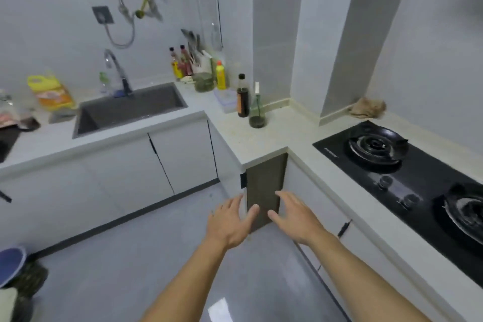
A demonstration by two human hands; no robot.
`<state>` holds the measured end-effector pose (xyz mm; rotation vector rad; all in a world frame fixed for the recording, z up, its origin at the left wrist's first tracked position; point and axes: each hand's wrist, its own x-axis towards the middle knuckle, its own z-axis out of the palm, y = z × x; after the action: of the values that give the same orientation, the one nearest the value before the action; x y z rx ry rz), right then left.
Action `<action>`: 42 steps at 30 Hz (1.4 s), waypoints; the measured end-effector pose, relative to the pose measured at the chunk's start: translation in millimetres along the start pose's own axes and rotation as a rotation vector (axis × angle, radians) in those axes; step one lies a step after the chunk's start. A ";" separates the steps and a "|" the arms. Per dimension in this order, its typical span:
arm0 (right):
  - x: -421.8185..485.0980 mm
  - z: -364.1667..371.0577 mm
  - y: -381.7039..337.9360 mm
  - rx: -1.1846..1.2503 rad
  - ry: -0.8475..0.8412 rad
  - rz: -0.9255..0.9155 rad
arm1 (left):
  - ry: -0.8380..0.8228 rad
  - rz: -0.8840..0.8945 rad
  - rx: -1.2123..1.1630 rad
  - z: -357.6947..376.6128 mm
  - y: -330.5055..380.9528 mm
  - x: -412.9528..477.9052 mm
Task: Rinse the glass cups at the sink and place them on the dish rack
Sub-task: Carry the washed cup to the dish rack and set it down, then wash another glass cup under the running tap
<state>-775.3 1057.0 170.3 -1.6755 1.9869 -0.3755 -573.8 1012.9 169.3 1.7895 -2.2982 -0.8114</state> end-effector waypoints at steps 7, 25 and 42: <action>96.4 34.9 -110.8 -0.042 -0.089 -0.215 | 0.135 -0.174 -0.103 -77.2 -103.0 36.8; 414.5 60.2 -270.3 -0.058 -0.291 -0.493 | 0.396 -0.428 -0.265 -208.0 -242.2 234.1; 663.5 113.4 -434.1 -0.087 -0.263 -0.475 | 0.371 -0.408 -0.206 -350.4 -413.0 456.7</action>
<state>-424.5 336.9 166.1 -2.1287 1.4263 -0.2180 -209.0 405.5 166.6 2.1263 -1.5907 -0.6628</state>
